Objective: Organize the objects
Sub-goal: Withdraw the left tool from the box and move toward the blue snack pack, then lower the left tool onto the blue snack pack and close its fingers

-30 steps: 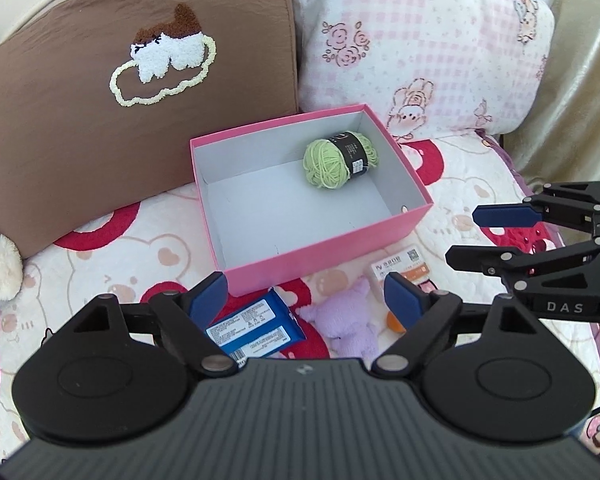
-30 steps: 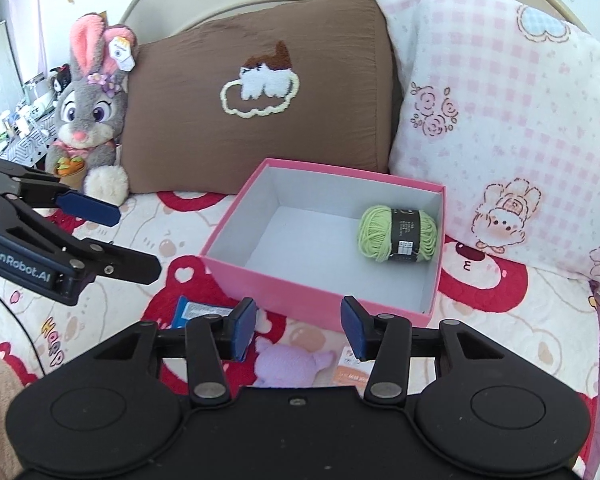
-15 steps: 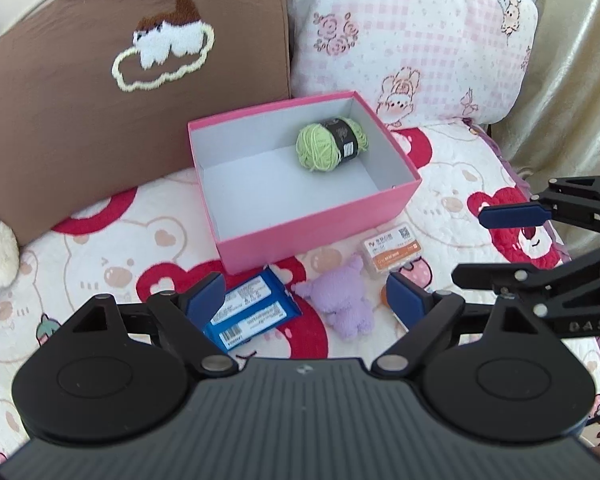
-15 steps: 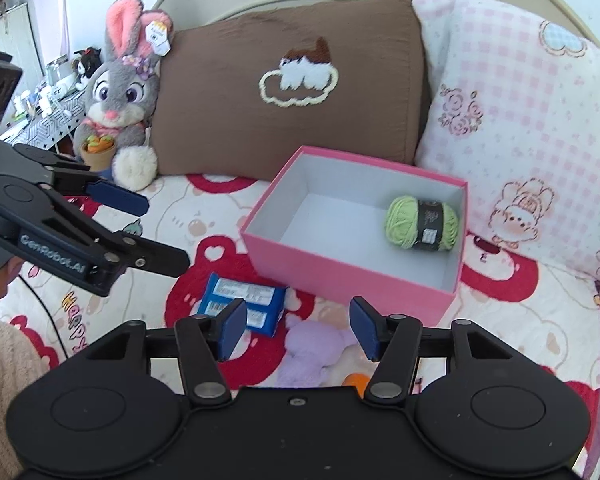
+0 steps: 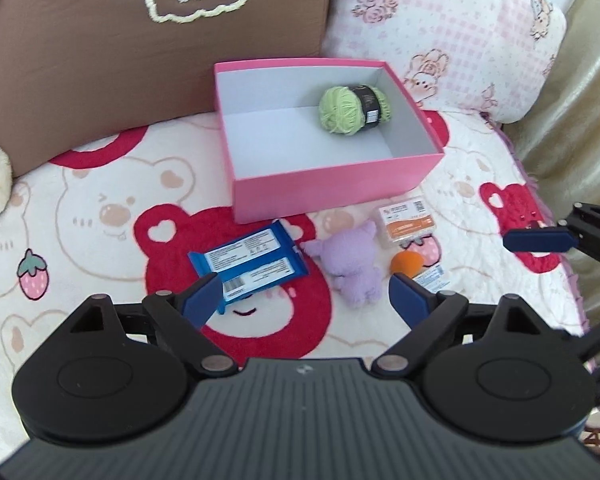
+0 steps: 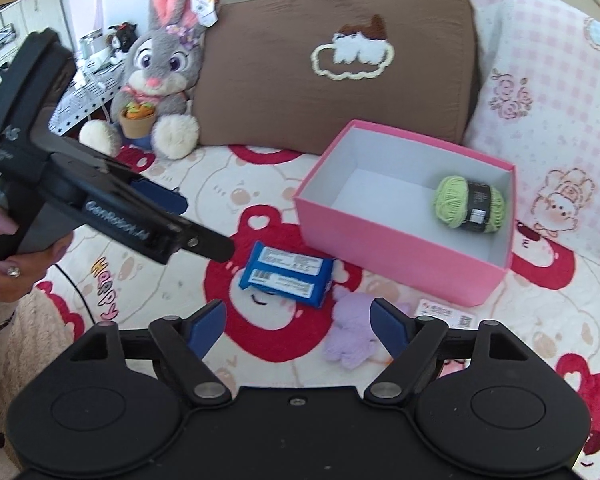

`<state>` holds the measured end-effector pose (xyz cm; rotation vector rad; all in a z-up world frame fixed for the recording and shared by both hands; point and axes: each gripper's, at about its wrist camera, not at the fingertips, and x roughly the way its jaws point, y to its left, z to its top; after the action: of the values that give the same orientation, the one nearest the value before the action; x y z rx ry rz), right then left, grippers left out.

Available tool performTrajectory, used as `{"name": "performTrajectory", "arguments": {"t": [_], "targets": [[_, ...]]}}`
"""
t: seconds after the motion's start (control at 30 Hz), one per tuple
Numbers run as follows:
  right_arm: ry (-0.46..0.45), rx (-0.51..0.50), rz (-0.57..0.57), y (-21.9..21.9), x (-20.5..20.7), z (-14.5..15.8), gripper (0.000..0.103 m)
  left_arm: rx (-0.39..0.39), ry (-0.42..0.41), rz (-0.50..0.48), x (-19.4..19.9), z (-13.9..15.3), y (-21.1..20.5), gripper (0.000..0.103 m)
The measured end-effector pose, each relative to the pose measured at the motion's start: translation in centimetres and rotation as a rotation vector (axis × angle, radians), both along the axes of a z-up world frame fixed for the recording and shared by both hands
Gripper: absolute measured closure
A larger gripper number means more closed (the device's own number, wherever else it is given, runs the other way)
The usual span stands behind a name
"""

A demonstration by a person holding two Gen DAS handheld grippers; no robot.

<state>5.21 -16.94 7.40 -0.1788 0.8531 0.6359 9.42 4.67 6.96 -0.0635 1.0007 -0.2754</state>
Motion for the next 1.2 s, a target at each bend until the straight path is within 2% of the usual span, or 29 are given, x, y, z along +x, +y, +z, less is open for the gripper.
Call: {"name": "performTrajectory", "arguments": {"t": [0.23, 0.6, 0.8, 0.9, 1.03, 1.1, 1.2], "targets": [[0.016, -0.007, 0.048, 2.2, -0.2, -1.5, 0.012, 0.019, 0.007, -0.005, -0.1, -1.5, 0.1, 0.007], [0.063, -0.007, 0.051, 4.5, 1.3, -4.1, 0.012, -0.005, 0.064, 0.025, 0.7, -4.1, 1.6, 0.005], [0.048, -0.002, 0.044, 4.9, 2.3, -5.6, 0.012, -0.02, 0.089, 0.064, 1.5, -6.0, 3.0, 0.005], [0.008, 0.018, -0.023, 4.8, 2.8, -6.3, 0.012, -0.068, 0.101, 0.071, 2.0, -6.9, 4.0, 0.005], [-0.034, 0.058, -0.034, 4.6, 3.1, -6.8, 0.012, -0.058, 0.072, 0.096, 2.2, -7.4, 4.8, 0.005], [-0.029, 0.064, -0.044, 4.7, 3.6, -7.2, 0.012, -0.055, 0.061, 0.112, 2.3, -7.8, 5.3, 0.005], [0.036, 0.109, -0.044, 4.5, 4.6, -8.3, 0.012, -0.073, 0.065, 0.134, 2.8, -8.9, 6.0, 0.005]]}}
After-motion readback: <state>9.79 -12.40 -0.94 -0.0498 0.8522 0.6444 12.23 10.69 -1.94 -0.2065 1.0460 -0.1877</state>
